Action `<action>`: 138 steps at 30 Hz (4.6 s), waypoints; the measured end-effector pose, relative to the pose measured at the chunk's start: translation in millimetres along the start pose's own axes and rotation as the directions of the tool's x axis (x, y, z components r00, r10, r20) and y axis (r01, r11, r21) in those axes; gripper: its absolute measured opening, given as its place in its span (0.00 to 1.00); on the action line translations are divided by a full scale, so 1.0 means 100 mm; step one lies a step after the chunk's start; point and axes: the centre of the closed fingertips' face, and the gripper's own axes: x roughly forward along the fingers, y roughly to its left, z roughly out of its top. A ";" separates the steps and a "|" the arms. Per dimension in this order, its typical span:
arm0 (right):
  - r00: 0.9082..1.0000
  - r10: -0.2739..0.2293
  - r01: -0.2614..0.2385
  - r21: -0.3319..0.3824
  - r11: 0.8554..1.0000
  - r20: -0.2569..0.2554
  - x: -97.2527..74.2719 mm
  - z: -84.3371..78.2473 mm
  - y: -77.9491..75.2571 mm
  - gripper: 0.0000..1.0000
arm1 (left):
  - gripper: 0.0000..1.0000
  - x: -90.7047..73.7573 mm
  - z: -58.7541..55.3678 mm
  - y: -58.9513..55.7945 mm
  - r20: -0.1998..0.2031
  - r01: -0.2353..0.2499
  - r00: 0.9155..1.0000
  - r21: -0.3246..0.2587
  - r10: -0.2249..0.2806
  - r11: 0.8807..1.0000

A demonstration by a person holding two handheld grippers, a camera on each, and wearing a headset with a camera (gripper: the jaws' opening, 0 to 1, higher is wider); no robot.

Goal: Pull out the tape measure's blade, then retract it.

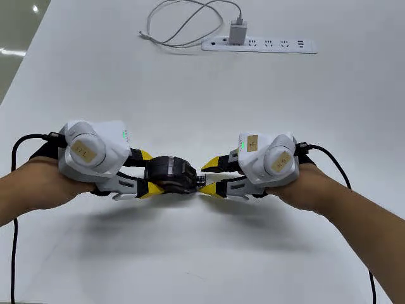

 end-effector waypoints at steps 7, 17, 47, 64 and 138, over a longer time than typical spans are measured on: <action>1.000 0.018 -0.018 -0.007 1.000 -0.003 0.04 -0.02 0.01 0.14 | 0.25 0.00 -0.01 0.00 -0.016 -0.013 1.000 0.021 0.014 1.000; 1.000 0.030 -0.030 -0.013 0.999 -0.004 0.08 -0.04 0.03 0.12 | 0.25 0.00 -0.01 0.01 -0.025 -0.010 1.000 0.032 0.011 0.999; 0.999 0.041 -0.041 0.008 0.999 -0.016 0.08 -0.06 0.05 0.09 | 0.24 0.00 -0.01 0.00 -0.031 -0.010 0.999 0.053 0.011 0.999; 0.999 0.033 -0.032 0.022 0.999 -0.030 -0.10 -0.17 0.05 0.09 | 0.25 0.00 -0.01 0.00 -0.031 -0.007 0.999 0.051 0.008 0.999; 0.990 -0.057 0.065 0.061 0.996 -0.131 -0.87 -0.74 0.00 0.09 | 0.25 0.02 0.00 -0.01 -0.040 -0.010 0.999 0.041 0.011 0.999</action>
